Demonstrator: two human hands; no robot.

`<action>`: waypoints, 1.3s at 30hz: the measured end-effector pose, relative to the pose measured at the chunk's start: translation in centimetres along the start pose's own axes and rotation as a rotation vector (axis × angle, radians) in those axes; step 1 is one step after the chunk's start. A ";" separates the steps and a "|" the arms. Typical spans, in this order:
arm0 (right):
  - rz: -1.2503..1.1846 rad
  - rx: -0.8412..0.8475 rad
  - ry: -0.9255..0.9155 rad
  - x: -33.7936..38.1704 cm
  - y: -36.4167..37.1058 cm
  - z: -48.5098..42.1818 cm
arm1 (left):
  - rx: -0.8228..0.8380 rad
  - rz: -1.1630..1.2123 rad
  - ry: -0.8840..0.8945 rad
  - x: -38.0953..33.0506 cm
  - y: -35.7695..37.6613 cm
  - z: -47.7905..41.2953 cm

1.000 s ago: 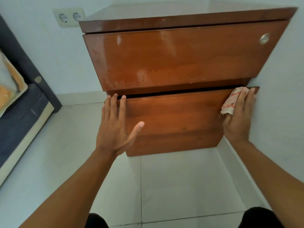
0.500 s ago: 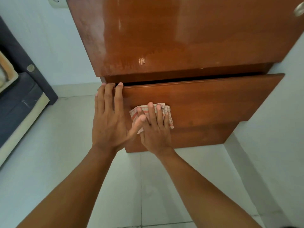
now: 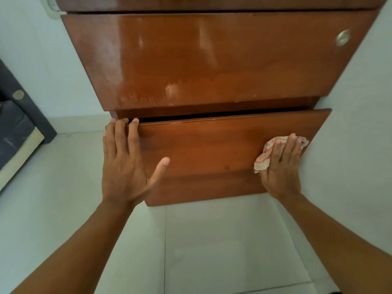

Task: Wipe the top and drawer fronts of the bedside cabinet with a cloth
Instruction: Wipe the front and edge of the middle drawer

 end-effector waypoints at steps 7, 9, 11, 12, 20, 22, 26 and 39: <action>-0.220 0.024 0.109 -1.2 -3.7 -0.9 | 0.011 -0.038 0.011 -0.2 -0.2 -0.1; -0.366 -0.080 0.154 1.1 -6.0 -1.6 | 0.039 -0.030 0.010 -0.1 -0.2 -0.1; -0.391 -0.195 0.021 5.3 -8.8 -2.9 | 0.061 -0.023 0.009 0.0 -0.2 0.0; -0.370 -0.216 -0.097 7.9 -9.8 -3.7 | 0.069 -0.017 0.007 0.0 -0.1 0.1; -0.039 0.002 -0.291 13.7 -10.1 -6.0 | 0.134 -0.052 -0.041 0.5 -0.2 0.1; -0.021 0.007 -0.214 11.7 -10.5 -6.2 | 0.153 -0.063 -0.048 0.5 -0.5 0.0; -0.028 -0.012 -0.151 6.6 -11.0 -6.5 | 0.189 -0.073 -0.091 0.4 -0.5 0.0; -0.121 0.137 0.055 -2.6 -10.8 -7.3 | 0.262 -0.051 -0.117 0.2 -0.8 0.0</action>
Point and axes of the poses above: each hand's wrist, its own z-axis away from the middle knuckle, its own y-axis out of the palm, x = y × z, the point moved 6 cm from there along -z, towards the middle knuckle, and after that the axes turned 8 degrees about z, right-handed, at the moved point
